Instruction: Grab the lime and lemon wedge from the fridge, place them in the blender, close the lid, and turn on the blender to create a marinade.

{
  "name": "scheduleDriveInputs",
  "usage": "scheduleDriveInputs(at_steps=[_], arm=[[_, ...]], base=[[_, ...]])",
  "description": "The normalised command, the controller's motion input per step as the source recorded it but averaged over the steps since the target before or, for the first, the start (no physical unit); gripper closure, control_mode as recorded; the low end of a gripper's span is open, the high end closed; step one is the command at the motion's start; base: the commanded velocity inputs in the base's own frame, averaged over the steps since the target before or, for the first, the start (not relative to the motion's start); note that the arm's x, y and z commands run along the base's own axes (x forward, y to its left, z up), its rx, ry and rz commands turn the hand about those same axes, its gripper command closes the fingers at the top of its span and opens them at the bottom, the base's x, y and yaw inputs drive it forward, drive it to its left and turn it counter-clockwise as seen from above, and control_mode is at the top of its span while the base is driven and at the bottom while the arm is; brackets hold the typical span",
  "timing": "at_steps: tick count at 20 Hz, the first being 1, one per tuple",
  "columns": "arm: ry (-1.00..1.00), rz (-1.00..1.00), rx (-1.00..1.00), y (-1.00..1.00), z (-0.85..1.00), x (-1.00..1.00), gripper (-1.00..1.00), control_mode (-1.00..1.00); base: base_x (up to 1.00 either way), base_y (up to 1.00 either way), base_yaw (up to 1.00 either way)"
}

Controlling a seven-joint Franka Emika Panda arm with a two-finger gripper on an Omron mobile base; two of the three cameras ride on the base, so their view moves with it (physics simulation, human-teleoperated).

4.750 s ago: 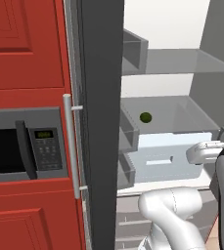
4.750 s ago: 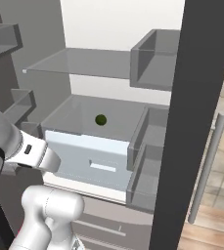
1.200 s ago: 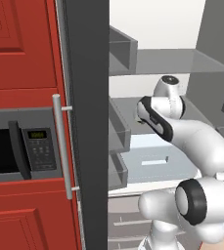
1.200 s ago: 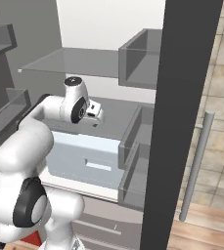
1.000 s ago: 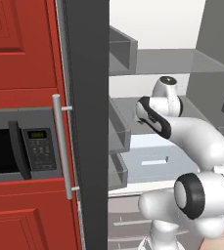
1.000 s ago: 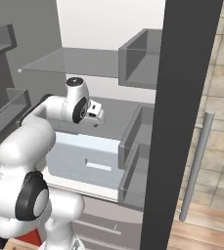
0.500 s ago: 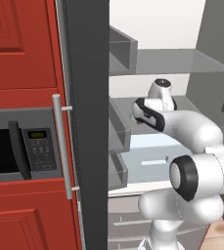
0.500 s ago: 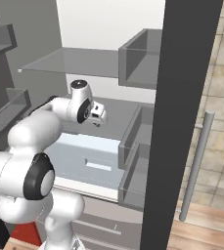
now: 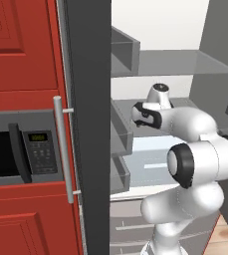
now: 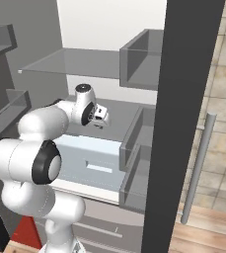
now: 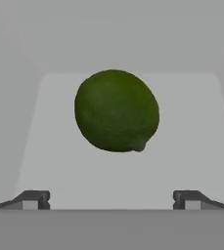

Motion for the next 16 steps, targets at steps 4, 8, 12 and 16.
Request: scheduleDriveInputs(at_steps=[4,8,12,16], arm=[[0.0,0.0,0.0,0.0,-0.16,0.18,-1.0,-1.0],[0.0,0.0,0.0,0.0,-0.16,0.18,-1.0,-1.0],[0.0,0.0,-0.01,0.0,-0.16,0.25,-1.0,-1.0],[0.0,0.0,-0.01,0.0,-0.15,0.22,-1.0,-1.0]], base=[[0.0,0.0,0.0],[0.0,0.0,0.0],[0.0,0.0,0.0],[0.0,0.0,0.0]])
